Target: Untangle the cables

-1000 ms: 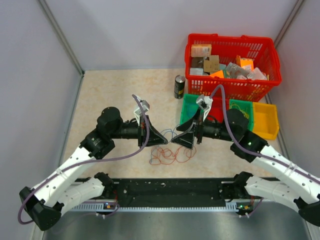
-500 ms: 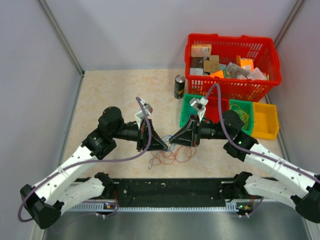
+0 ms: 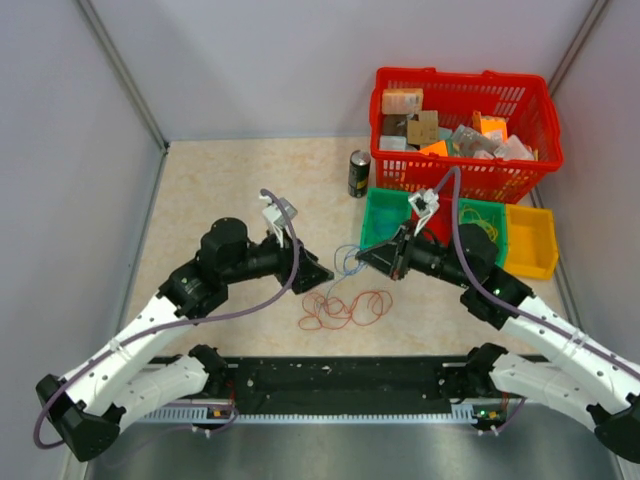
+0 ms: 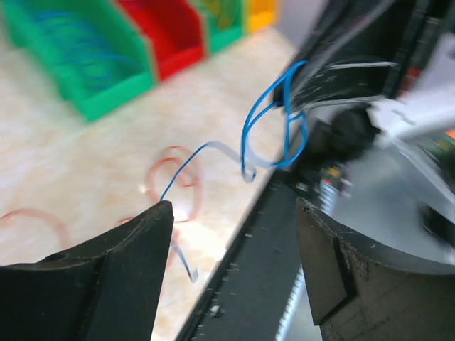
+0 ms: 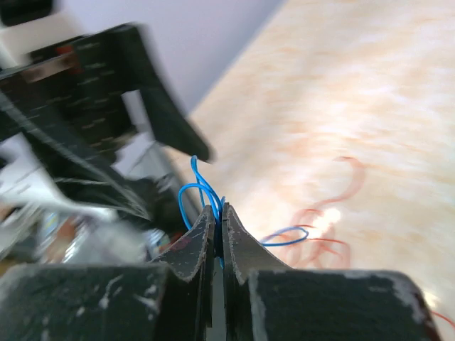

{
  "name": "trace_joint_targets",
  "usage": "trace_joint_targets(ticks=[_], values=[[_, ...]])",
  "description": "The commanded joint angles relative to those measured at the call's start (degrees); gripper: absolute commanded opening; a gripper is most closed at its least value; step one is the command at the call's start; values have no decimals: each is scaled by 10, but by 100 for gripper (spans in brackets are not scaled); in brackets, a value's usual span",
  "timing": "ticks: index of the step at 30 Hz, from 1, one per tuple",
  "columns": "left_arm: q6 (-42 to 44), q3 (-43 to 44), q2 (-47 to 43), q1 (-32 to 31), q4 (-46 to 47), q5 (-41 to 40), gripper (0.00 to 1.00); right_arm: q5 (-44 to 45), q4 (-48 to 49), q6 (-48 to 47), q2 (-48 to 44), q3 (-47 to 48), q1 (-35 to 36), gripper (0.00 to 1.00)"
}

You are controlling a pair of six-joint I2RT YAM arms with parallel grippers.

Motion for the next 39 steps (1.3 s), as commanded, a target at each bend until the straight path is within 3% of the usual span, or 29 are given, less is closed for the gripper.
trace_joint_targets(ticks=[1,3,6,9,15,19,24,30,33,35,39], values=[[-15,19,-10,5,-98,-331,75,259,-136,-52,-2,38,-21,0],[-31,15,5,9,-126,-366,75,345,-154,-75,17,54,-22,0],[-53,-3,12,9,-121,-320,75,464,-150,-133,64,84,-25,0],[-71,-34,-1,9,-94,-287,75,529,-108,-196,114,108,-33,0],[-97,-86,7,8,-54,-214,74,450,9,-212,225,116,-125,0],[-108,-114,49,7,-52,-172,75,439,33,-223,304,117,-129,0],[-103,-136,141,6,-33,-139,75,337,70,-216,377,103,-129,0],[-107,-135,220,-12,7,-146,70,427,-5,-216,450,157,-127,0],[-113,-134,244,-23,27,-146,62,460,-57,-232,492,200,-127,13],[-115,-133,254,-27,32,-151,51,461,-88,-241,500,222,-125,24],[-112,-132,250,-29,31,-156,28,481,-125,-259,452,225,-90,61]])
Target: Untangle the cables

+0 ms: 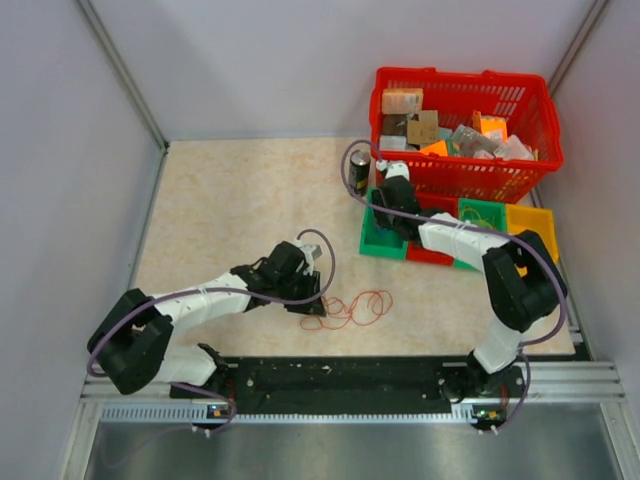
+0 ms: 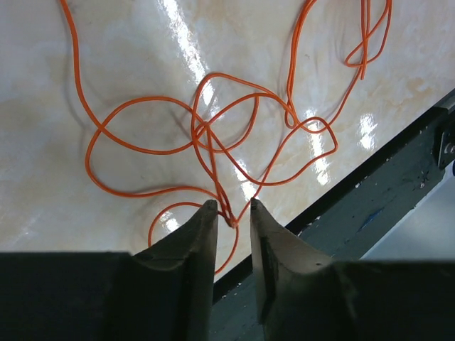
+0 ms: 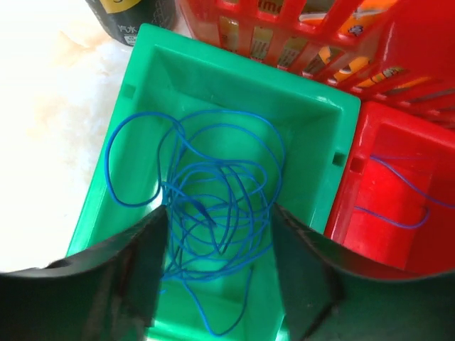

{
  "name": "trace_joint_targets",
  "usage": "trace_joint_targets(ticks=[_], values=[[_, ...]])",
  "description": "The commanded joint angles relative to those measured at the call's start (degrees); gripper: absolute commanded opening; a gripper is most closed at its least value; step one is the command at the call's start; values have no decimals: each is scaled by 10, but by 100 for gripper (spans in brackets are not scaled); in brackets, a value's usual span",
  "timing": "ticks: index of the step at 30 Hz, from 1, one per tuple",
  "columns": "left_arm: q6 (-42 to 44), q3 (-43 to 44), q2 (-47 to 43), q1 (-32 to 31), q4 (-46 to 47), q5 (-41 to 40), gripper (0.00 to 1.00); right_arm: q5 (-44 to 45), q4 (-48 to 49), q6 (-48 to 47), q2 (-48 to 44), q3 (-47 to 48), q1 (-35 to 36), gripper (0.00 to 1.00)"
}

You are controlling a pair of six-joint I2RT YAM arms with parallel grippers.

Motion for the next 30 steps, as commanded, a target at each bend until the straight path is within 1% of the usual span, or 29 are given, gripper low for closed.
trace_joint_targets(ticks=[1,2,3,4,5,7,9,11,13,15,17,20,24,28,30], values=[[1,6,-8,-3,33,-1,25,51,-61,-30,-68,26,50,68],[2,7,-11,-3,33,-2,21,61,-71,-34,-89,23,68,73],[4,9,-11,-4,32,-4,18,66,-88,-30,-111,21,81,76],[6,12,-9,-4,29,-4,13,63,-104,-23,-128,15,96,78],[7,16,-4,-4,26,-5,7,49,-119,-9,-149,4,111,80],[10,25,0,-3,19,-7,1,2,-129,24,-193,-31,126,81],[12,35,-6,-3,11,-4,0,-64,-127,65,-234,-83,134,81],[17,45,-28,-4,8,2,0,-141,-89,97,-276,-157,142,81],[24,52,-59,-5,7,9,0,-237,-22,111,-307,-229,150,82],[31,60,-96,-3,1,8,0,-300,54,122,-329,-287,151,81],[41,72,-128,-4,-4,7,0,-340,89,134,-340,-318,153,81],[53,97,-168,-4,-21,8,0,-372,133,143,-355,-341,152,81],[66,128,-205,-4,-41,3,0,-368,149,145,-378,-346,153,80],[68,149,-229,-3,-41,-1,0,-390,215,124,-413,-369,153,80],[66,158,-235,-3,-36,7,0,-383,257,118,-422,-383,152,80]])
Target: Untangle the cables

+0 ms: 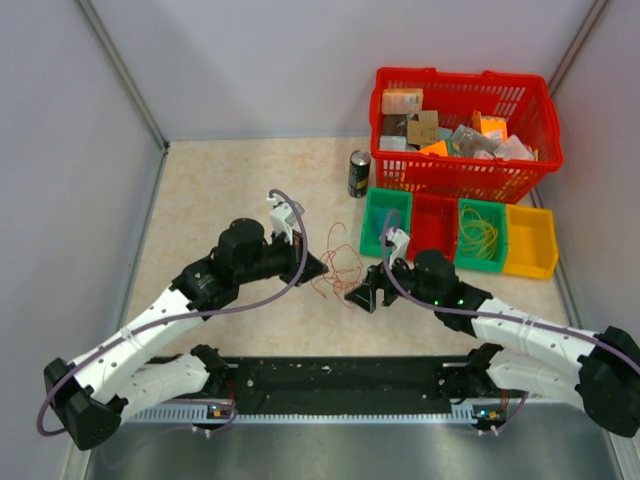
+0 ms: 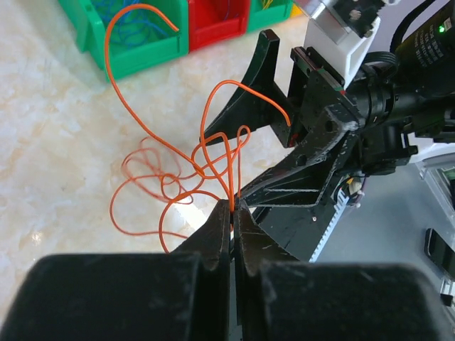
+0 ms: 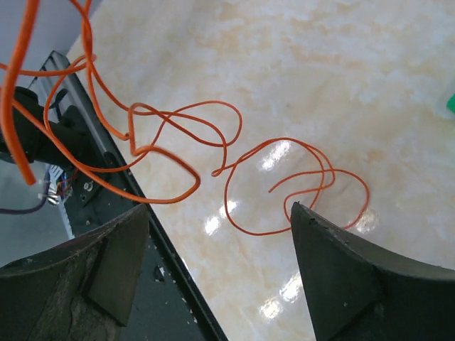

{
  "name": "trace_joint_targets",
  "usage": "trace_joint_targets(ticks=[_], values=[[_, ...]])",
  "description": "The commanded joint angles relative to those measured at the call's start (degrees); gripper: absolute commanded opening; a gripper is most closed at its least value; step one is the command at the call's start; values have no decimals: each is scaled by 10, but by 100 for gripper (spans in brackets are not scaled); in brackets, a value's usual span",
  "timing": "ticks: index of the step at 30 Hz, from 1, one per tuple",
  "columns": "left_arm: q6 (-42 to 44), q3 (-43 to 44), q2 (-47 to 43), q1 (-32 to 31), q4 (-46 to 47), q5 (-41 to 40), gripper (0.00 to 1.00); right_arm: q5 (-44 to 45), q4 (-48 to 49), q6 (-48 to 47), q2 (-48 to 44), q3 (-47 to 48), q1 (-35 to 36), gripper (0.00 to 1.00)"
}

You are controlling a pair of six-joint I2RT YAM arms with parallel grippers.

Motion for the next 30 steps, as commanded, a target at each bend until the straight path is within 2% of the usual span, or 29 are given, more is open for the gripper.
trace_joint_targets(ticks=[1,6,11,16,17,20,21,22,23,27,30], values=[[9,32,-19,-2,9,12,0,-21,126,-22,-23,-20,4,80],[8,46,-28,-2,13,17,0,-10,184,-15,15,-9,4,76],[-1,55,-40,-2,14,20,0,-6,236,10,57,-4,6,60],[-6,60,-52,-3,20,14,0,-7,332,38,95,-31,23,60],[-8,62,-53,-2,20,14,0,0,331,41,106,-25,24,55],[-4,71,-63,-2,12,-7,0,43,308,64,129,-18,24,29],[0,77,-68,-2,-1,-25,0,69,301,75,127,-22,24,14],[3,85,-73,-2,-23,-55,0,93,288,86,122,-29,24,5],[6,94,-79,-2,-45,-87,0,123,266,93,109,-36,24,0],[22,108,-110,-3,-99,-232,0,231,144,103,17,-66,24,0],[30,104,-135,-1,-119,-308,0,331,-4,123,-97,-77,24,0]])
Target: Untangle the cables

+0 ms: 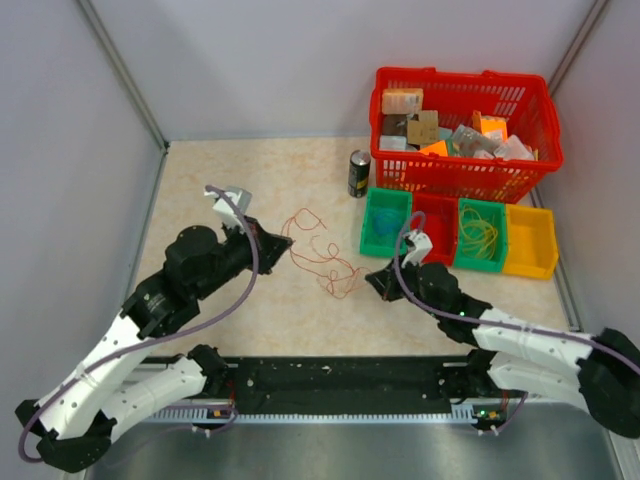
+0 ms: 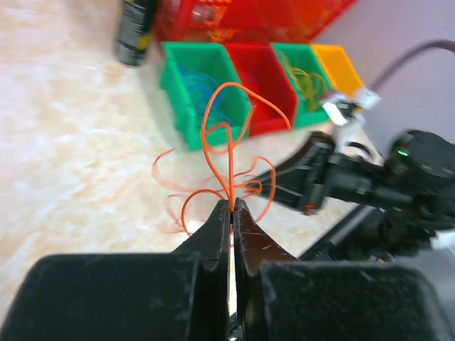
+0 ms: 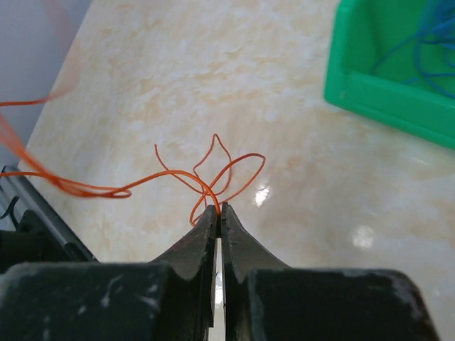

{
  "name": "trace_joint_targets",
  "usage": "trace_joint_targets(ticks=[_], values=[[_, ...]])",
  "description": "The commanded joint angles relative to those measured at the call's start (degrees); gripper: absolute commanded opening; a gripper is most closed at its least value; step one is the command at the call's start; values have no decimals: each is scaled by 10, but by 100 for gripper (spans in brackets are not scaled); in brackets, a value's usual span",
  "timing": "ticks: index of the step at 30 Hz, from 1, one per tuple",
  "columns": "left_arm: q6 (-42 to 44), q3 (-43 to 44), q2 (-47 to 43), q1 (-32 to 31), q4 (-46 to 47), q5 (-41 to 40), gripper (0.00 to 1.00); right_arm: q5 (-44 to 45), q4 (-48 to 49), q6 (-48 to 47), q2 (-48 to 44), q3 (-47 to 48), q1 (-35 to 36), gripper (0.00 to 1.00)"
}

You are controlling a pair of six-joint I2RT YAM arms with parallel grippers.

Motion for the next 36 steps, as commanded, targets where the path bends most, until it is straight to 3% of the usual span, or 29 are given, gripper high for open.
trace_joint_targets(ticks=[1,4,7,14,18,23,25,27,29,31,33,36], values=[[24,19,-41,-1,-43,-167,0,191,-207,36,-174,-12,4,0],[29,13,-57,-1,-51,-221,0,279,-344,52,-311,-8,3,0],[27,8,-73,-1,-52,-272,0,310,-422,44,-408,7,1,0],[52,14,-127,-1,-42,-337,0,339,-506,-5,-446,78,1,0],[50,8,-140,-1,-39,-334,0,248,-485,-51,-379,108,1,0],[34,-12,-133,-1,-25,-288,0,-25,-386,-99,-245,116,3,0],[33,-18,-125,-1,-13,-261,0,-135,-326,-88,-178,109,4,11],[32,-20,-112,-1,-4,-233,0,-209,-286,-72,-112,116,4,38],[26,-21,-100,-1,0,-208,0,-198,-303,-54,-68,133,4,58],[17,-26,-86,-1,12,-172,0,-171,-310,-45,-61,142,2,71],[11,-34,-67,-1,26,-117,0,-157,-306,-47,-81,143,2,83],[1,-45,-18,-1,56,-30,0,-153,-312,-69,-115,148,3,88]])
